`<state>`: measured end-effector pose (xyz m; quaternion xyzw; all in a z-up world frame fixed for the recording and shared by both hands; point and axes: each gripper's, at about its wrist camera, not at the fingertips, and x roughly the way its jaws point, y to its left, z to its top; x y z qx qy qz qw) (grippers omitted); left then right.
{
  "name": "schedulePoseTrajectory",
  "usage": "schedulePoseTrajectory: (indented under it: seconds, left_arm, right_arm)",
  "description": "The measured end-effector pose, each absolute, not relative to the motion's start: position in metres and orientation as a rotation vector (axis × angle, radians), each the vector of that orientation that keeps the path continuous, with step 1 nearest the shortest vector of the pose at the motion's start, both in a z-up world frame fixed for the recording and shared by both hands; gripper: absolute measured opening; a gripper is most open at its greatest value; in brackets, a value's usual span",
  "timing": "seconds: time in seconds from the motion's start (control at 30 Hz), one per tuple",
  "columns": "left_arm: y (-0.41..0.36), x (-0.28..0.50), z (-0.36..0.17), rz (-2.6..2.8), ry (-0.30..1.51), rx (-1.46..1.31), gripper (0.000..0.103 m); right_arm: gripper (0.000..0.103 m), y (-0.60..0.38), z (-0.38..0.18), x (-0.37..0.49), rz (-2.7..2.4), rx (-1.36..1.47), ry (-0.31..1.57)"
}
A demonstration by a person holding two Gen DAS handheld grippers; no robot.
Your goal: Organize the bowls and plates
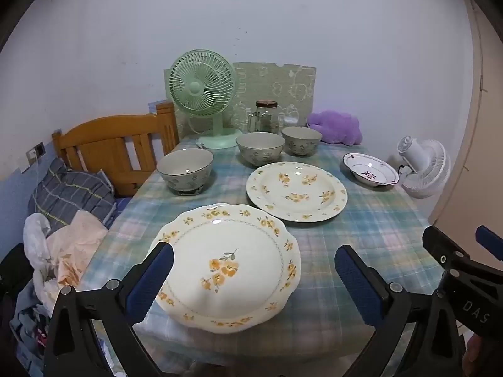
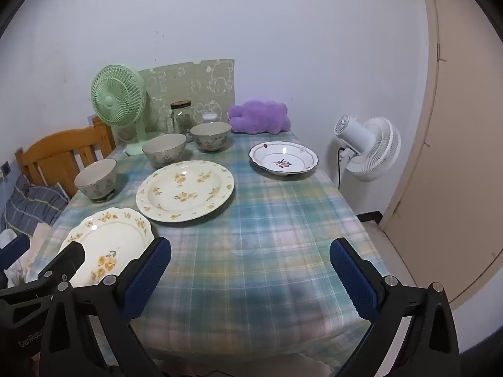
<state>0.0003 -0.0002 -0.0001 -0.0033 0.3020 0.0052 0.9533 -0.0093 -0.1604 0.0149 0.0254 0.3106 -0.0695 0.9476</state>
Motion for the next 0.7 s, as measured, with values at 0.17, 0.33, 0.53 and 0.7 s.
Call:
schedulePoseTrajectory:
  seconds: [0.17,0.33,0.53,0.7]
  left_arm:
    - [0.013,-0.004,0.003,0.017,0.597,-0.032,0.103]
    - [-0.001,-0.011,0.009,0.024,0.591,-0.014,0.103]
    - [0.001,-0.007,0.01,0.016,0.593,-0.026,0.103]
    - [-0.002,-0.005,0.01,0.017,0.592,-0.018,0.103]
  right_arm:
    - [0.102,-0.159,0.02,-0.017,-0.139,0.033,0.606]
    - [0.102,-0.161,0.023,-0.018,-0.131,0.024,0.602]
    - [0.102,-0.16,0.024,-0.018,-0.134,0.01,0.601]
    - [0.102,-0.163,0.025,-0.016,-0.133,0.018,0.613]
